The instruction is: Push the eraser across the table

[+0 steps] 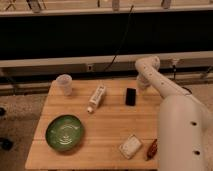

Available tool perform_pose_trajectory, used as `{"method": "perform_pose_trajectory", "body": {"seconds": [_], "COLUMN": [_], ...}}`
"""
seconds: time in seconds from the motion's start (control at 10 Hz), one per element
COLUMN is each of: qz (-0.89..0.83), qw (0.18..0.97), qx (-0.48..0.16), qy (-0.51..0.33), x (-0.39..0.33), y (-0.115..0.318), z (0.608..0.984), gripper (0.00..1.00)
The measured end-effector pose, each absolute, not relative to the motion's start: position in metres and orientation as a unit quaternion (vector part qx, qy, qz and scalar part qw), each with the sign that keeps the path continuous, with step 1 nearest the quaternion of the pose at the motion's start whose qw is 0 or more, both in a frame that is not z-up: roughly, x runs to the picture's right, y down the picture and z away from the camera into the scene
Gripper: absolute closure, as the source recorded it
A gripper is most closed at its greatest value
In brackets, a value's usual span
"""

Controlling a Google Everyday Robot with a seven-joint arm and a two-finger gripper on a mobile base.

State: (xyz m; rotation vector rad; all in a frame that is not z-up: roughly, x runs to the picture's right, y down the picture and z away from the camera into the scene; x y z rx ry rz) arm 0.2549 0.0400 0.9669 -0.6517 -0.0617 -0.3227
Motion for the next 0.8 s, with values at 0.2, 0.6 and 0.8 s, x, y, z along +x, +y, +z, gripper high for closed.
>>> {"method": "perform_pose_trajectory", "body": {"seconds": [0.2, 0.6, 0.8], "qz": [-0.158, -0.178, -0.191], "qw": [0.932, 0.924, 0.92], "qx": [-0.323, -0.328, -0.329], "qy": [-0.043, -0.077, -0.097], "x": [0.246, 0.208, 0.186], "y": [0.042, 0.043, 0.045], "z": [0.973, 0.976, 0.973], "gripper": [0.99, 0.99, 0.99]}}
